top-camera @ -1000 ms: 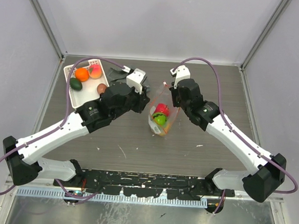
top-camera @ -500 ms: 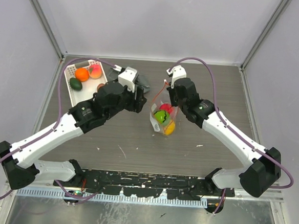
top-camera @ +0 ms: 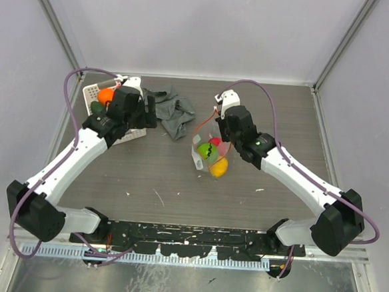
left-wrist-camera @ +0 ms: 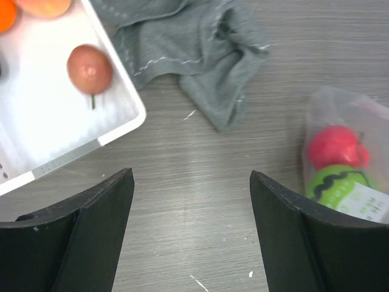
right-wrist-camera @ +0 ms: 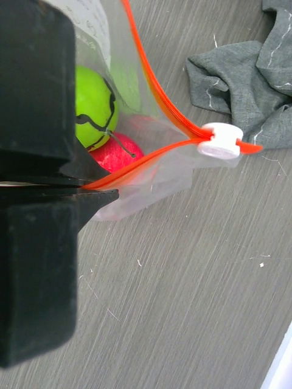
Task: Place the food in the zip-top bag and seal the zipper
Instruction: Pick up the fake fruit from the bin.
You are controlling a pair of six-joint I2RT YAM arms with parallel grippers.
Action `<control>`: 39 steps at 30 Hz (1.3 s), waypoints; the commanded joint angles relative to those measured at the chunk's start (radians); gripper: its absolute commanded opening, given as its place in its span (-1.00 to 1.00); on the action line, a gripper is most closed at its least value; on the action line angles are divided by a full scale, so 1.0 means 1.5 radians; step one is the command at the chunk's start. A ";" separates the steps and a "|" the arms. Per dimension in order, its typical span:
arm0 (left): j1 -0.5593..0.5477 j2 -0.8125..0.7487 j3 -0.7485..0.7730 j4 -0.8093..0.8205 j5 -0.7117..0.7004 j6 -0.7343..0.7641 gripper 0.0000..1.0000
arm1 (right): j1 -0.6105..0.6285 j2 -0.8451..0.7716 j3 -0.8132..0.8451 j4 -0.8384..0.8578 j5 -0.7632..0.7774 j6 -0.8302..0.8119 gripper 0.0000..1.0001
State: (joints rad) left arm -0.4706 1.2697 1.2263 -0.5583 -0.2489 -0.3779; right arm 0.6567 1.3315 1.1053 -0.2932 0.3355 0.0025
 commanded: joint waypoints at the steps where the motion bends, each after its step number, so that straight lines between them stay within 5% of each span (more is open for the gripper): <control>1: 0.071 0.040 0.027 -0.024 0.039 -0.027 0.62 | -0.003 -0.022 -0.020 0.055 -0.010 0.010 -0.99; 18: 0.240 0.283 0.118 -0.004 0.135 -0.060 0.93 | -0.002 -0.063 -0.035 0.041 -0.031 0.007 -0.99; 39: 0.320 0.468 0.201 0.102 0.223 -0.135 0.61 | -0.003 -0.070 -0.053 0.037 -0.061 0.001 -0.99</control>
State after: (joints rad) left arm 0.0021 1.9469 1.4700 -0.4671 0.0605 -0.5522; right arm 0.6571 1.2739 1.0283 -0.2703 0.2554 0.0063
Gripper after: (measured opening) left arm 0.826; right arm 0.035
